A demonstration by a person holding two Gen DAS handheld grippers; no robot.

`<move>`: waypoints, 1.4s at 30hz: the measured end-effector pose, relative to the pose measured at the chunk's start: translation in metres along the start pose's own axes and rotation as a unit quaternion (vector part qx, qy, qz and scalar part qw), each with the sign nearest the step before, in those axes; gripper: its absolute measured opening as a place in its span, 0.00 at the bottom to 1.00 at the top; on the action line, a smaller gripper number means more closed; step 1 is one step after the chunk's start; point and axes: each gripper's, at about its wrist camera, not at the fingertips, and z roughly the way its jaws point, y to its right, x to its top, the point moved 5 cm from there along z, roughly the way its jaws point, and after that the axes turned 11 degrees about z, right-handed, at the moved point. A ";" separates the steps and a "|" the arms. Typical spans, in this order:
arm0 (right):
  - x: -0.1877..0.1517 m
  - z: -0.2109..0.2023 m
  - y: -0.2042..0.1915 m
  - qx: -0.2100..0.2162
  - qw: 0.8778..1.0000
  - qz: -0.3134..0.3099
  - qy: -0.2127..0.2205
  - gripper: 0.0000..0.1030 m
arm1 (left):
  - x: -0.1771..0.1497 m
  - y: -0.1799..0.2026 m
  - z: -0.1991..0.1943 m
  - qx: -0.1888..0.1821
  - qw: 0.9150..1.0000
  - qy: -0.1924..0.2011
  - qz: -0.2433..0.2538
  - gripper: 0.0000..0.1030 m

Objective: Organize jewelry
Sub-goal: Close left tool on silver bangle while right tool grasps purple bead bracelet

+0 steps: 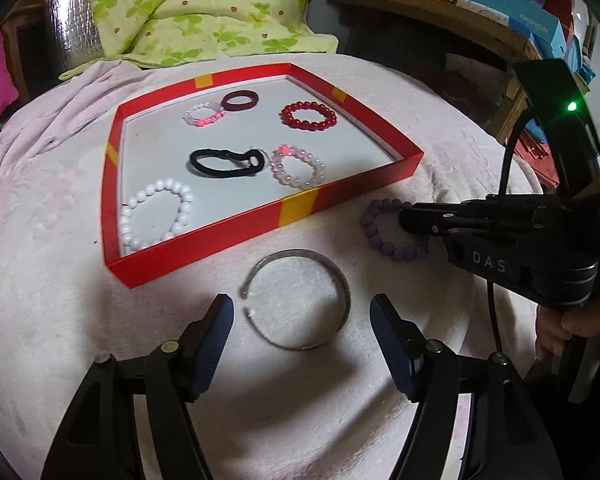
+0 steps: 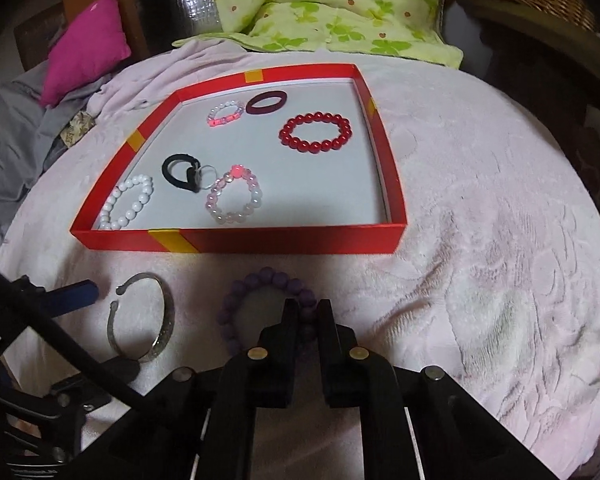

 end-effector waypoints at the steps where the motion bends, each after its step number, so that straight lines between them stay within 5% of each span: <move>1: 0.000 0.000 0.002 0.002 1.000 0.004 -0.002 0.10 | 0.000 0.001 0.003 0.002 1.000 -0.004 0.000 0.71; 26: 0.002 0.004 0.010 0.020 0.999 0.043 -0.017 0.10 | 0.005 0.000 0.022 0.031 0.999 -0.006 -0.005 0.71; 31: 0.002 0.003 0.010 0.021 0.999 0.044 -0.017 0.10 | 0.007 -0.001 0.023 0.031 1.000 0.000 -0.003 0.62; 42: 0.002 0.001 0.010 0.025 0.998 0.047 -0.016 0.10 | 0.003 -0.005 0.020 0.022 1.000 0.010 0.008 0.61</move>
